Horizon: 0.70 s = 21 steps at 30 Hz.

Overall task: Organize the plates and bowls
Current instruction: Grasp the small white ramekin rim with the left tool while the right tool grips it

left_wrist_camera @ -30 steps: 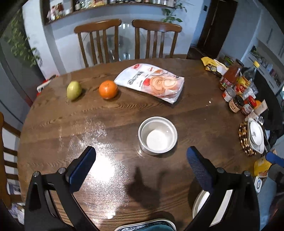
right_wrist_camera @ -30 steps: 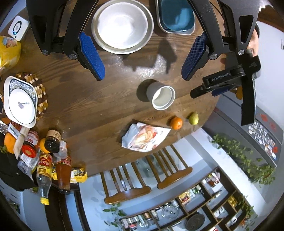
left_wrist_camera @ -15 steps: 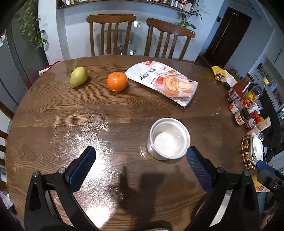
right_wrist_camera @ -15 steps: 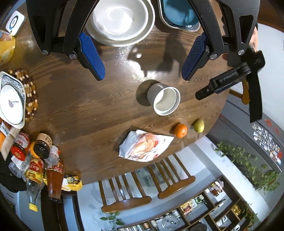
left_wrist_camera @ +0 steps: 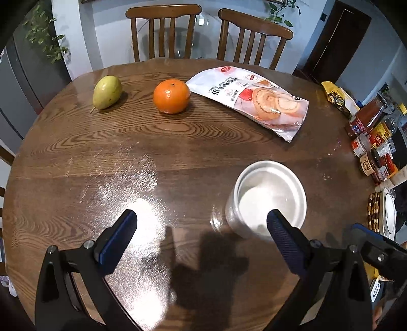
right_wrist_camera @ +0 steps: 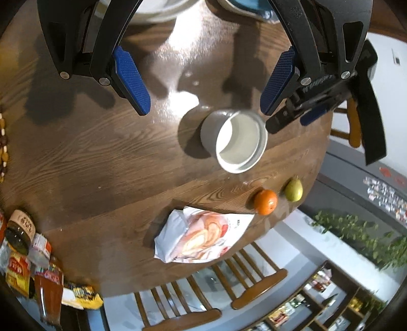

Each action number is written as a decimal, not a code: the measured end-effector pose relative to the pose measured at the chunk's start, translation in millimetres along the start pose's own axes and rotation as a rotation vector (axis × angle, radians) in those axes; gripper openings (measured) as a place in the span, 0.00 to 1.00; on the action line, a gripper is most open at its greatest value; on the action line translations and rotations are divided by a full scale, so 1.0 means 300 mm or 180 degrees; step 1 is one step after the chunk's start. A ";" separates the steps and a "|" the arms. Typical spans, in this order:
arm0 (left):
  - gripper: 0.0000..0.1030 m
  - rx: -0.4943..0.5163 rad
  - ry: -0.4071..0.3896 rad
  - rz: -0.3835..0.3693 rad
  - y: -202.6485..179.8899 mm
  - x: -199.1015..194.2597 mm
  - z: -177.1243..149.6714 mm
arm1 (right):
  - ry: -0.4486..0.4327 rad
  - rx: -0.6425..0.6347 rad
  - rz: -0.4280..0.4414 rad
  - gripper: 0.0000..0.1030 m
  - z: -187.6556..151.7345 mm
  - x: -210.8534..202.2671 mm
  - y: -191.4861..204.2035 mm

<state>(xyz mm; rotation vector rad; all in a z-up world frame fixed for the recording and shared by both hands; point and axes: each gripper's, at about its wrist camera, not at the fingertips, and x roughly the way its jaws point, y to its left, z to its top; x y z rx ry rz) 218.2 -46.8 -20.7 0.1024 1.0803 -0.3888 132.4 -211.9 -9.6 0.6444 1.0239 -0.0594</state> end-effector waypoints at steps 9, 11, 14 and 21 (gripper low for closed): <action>0.89 0.0151 0.0042 0.0046 -0.050 0.058 0.013 | 0.0094 0.0090 0.0095 0.80 0.057 0.095 0.016; 0.86 0.0181 0.0058 0.0014 -0.062 0.066 0.013 | 0.0125 0.0073 0.0086 0.73 0.062 0.109 0.019; 0.82 0.0236 0.0079 0.0023 -0.083 0.080 0.014 | 0.0194 0.0069 0.0070 0.65 0.072 0.137 0.018; 0.63 0.0306 0.0155 0.0007 -0.116 0.117 0.013 | 0.0307 -0.0028 0.0058 0.50 0.089 0.191 0.034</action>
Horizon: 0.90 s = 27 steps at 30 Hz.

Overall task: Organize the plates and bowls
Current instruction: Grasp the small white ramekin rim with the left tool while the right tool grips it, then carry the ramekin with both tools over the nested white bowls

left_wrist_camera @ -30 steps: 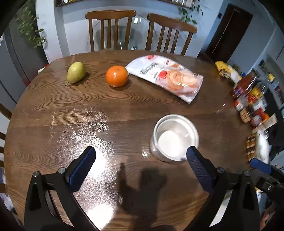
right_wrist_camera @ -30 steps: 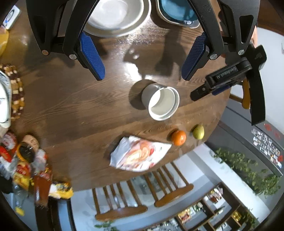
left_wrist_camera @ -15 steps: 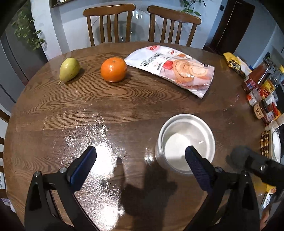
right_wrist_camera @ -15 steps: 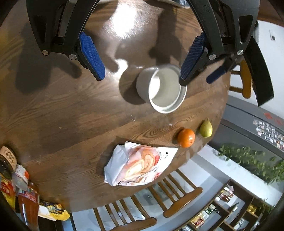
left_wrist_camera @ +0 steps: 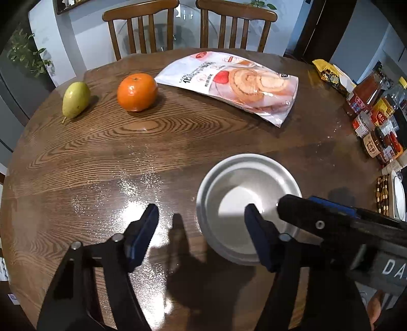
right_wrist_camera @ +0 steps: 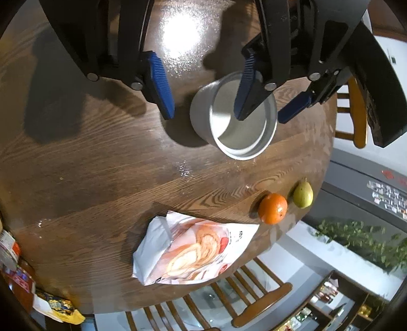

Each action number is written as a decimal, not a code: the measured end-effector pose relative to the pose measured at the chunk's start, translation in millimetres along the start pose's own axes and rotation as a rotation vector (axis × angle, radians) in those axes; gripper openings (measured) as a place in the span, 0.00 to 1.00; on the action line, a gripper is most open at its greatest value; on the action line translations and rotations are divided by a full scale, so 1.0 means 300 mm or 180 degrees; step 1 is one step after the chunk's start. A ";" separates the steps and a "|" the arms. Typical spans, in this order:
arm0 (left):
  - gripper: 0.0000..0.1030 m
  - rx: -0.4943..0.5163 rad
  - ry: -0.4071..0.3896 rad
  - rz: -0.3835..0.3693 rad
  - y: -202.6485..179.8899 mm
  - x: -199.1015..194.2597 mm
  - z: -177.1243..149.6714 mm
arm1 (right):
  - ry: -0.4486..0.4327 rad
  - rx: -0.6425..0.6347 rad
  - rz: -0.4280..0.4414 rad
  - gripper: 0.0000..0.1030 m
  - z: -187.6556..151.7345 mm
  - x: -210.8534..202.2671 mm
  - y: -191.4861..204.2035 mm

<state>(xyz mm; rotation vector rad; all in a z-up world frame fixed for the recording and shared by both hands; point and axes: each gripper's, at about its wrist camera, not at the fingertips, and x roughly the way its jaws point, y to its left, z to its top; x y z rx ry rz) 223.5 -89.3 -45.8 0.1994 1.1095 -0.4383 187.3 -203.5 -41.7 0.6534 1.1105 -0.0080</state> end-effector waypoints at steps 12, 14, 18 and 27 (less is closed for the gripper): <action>0.26 0.0053 0.0084 -0.0141 -0.023 0.020 0.005 | 0.0075 -0.0150 -0.0040 0.17 0.011 0.041 0.020; 0.25 0.0079 0.0077 -0.0122 -0.028 0.021 0.003 | 0.0073 -0.0144 -0.0043 0.16 0.011 0.042 0.014; 0.25 0.0072 0.0053 -0.0093 -0.032 0.020 0.000 | 0.0059 -0.0171 -0.0068 0.16 0.010 0.040 0.014; 0.25 0.0134 -0.0188 -0.0049 -0.059 -0.060 -0.009 | -0.0141 -0.0266 -0.0088 0.16 -0.022 -0.041 0.042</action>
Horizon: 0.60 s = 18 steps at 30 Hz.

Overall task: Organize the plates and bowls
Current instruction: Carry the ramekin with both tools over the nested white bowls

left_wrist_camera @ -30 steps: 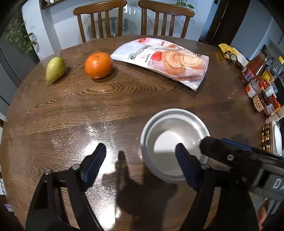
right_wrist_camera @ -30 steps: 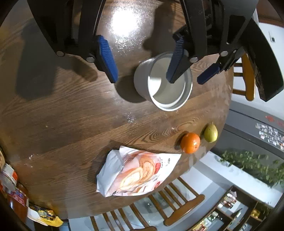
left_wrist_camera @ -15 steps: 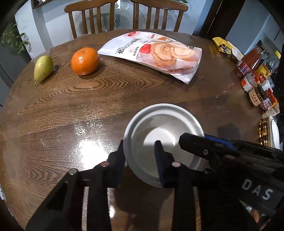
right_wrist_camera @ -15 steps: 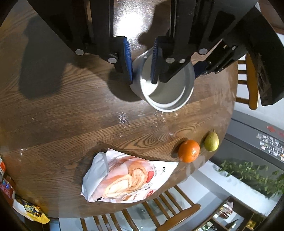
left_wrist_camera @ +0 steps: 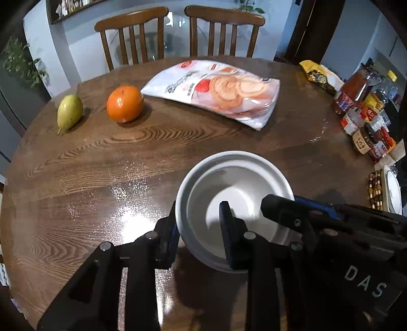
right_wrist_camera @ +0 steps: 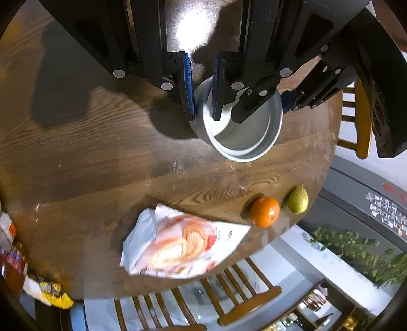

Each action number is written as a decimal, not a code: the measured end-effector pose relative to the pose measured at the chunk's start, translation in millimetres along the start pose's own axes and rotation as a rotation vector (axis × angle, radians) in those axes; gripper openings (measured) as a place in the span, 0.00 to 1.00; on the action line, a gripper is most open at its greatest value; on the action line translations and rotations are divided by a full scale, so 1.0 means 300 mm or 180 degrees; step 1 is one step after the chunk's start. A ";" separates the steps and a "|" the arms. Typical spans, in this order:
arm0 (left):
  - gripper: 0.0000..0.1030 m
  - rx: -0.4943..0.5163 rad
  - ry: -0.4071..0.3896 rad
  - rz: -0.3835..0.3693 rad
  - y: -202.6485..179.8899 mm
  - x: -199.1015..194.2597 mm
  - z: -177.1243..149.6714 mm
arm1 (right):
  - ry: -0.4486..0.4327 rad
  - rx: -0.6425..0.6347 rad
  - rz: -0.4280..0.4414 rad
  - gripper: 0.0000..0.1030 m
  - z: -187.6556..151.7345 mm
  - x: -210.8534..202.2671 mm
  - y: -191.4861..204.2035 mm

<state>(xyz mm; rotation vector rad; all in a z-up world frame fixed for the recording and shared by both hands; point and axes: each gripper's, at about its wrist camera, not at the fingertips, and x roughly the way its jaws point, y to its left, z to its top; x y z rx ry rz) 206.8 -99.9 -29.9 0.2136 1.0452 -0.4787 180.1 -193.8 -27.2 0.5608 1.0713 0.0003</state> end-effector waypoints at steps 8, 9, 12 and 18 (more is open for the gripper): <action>0.25 0.0119 -0.0202 0.0080 -0.045 -0.089 -0.019 | -0.0173 0.0008 0.0089 0.16 -0.041 -0.095 0.007; 0.25 0.0133 -0.0217 0.0063 -0.054 -0.103 -0.025 | -0.0209 0.0021 0.0100 0.16 -0.051 -0.112 0.004; 0.25 0.0182 -0.0252 0.0056 -0.084 -0.133 -0.043 | -0.0294 0.0030 0.0081 0.16 -0.077 -0.151 0.000; 0.25 0.0317 -0.0343 0.0068 -0.160 -0.204 -0.089 | -0.0435 0.0042 0.0049 0.16 -0.142 -0.239 -0.018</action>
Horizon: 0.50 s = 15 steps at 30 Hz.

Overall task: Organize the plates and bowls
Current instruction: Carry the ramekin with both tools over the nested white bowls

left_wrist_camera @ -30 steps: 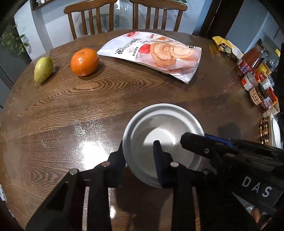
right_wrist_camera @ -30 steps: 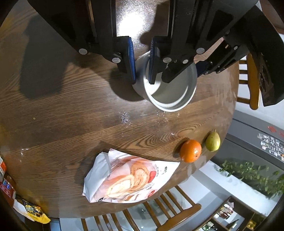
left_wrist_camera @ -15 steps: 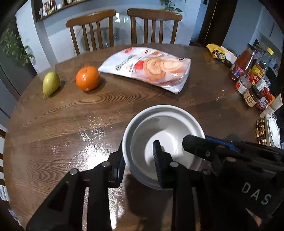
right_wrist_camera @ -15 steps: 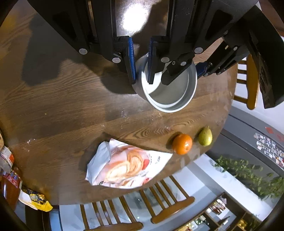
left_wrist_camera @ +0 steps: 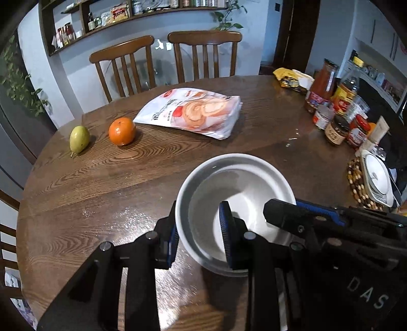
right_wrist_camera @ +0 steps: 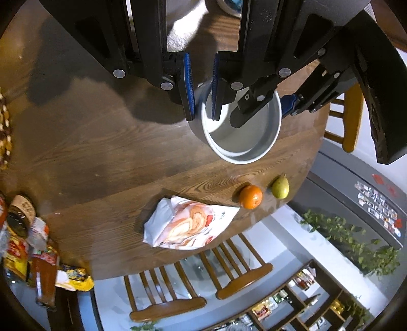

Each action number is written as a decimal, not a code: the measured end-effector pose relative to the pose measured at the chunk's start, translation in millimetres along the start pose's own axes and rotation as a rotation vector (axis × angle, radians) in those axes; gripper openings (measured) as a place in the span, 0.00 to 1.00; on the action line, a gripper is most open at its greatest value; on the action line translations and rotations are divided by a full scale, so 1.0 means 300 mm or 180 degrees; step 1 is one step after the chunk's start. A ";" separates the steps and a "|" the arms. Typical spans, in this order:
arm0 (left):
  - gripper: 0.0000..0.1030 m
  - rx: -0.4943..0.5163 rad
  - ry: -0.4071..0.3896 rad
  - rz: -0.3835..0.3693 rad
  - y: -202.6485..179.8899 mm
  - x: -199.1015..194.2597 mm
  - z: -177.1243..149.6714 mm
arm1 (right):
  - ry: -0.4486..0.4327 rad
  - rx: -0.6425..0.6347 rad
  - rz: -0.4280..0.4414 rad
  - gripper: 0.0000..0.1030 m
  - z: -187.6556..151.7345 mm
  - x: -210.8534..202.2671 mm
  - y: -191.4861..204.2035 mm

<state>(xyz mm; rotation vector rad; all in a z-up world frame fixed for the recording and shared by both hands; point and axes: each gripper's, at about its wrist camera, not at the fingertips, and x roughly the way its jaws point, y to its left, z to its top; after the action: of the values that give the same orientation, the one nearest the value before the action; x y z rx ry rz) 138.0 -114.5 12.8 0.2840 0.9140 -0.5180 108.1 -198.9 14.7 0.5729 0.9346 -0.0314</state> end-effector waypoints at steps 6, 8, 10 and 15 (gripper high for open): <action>0.25 0.0090 -0.0082 -0.0015 -0.069 -0.069 -0.029 | -0.0108 0.0036 -0.0007 0.16 -0.046 -0.089 -0.027; 0.25 0.0117 -0.0098 -0.0025 -0.094 -0.087 -0.041 | -0.0136 0.0049 0.0000 0.16 -0.063 -0.117 -0.038; 0.25 0.0137 -0.0104 -0.0041 -0.119 -0.103 -0.055 | -0.0165 0.0064 0.0006 0.16 -0.081 -0.145 -0.052; 0.25 0.0182 -0.0112 -0.0048 -0.177 -0.139 -0.095 | -0.0192 0.0106 0.0012 0.16 -0.138 -0.204 -0.087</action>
<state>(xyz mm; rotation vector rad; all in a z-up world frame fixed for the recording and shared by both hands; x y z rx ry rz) 69.0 -133.8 29.0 0.3190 0.8687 -0.5622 32.9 -214.6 30.9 0.6014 0.8757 -0.0605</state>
